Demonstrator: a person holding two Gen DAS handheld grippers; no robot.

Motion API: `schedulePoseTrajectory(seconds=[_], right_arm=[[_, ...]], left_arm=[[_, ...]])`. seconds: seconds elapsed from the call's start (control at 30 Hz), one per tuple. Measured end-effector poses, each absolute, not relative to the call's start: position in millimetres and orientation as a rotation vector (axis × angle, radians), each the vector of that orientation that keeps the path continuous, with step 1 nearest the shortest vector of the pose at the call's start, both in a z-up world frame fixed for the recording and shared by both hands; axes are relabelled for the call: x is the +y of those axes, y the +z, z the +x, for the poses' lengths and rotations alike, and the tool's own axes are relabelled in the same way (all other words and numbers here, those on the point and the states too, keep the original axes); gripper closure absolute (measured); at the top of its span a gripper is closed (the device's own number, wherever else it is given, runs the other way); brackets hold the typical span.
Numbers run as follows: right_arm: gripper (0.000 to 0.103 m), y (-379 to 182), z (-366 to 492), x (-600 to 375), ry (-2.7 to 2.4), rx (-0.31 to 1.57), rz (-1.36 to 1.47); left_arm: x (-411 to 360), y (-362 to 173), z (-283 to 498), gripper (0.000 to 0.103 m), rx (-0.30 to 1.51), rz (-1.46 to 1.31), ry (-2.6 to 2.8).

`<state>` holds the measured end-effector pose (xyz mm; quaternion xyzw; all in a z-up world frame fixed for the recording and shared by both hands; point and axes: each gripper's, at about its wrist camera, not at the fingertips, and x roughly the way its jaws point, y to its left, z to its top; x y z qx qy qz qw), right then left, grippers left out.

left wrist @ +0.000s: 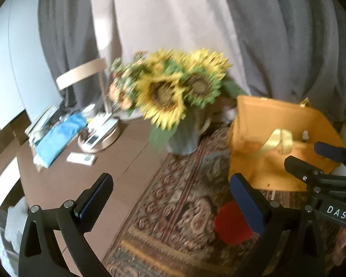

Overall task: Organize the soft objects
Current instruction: 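Move the right tool down to the red fluffy pompom on the rug, then close the right gripper on the red pompom and lift it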

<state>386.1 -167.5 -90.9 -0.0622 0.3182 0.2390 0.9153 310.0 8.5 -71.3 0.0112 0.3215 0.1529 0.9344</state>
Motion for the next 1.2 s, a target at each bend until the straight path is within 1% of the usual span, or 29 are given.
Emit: schedulePoseTrajectory(seconds=[0.47, 0.93, 1.07, 1.2], right_arm=[[0.024, -161.4, 376.2, -121.3, 0.665, 0.822, -0.23], [0.026, -221.3, 388.6, -102.6, 0.702, 0.906, -0.321], [0.029, -230.7, 392.8, -97.8, 0.708, 0.911, -0.332], [0.04, -237.5, 399.7, -93.4, 0.71, 0.915, -0.338]], left_arm=[[35.5, -125.8, 280.0, 0.0, 0.818, -0.033, 0.404], [45.8, -184.1, 288.7, 0.0, 0.964, -0.055, 0.455], [48.6, -193.9, 293.4, 0.0, 0.989, -0.067, 0.458], [51.7, -197.3, 298.3, 0.0, 0.996, -0.067, 0.466]])
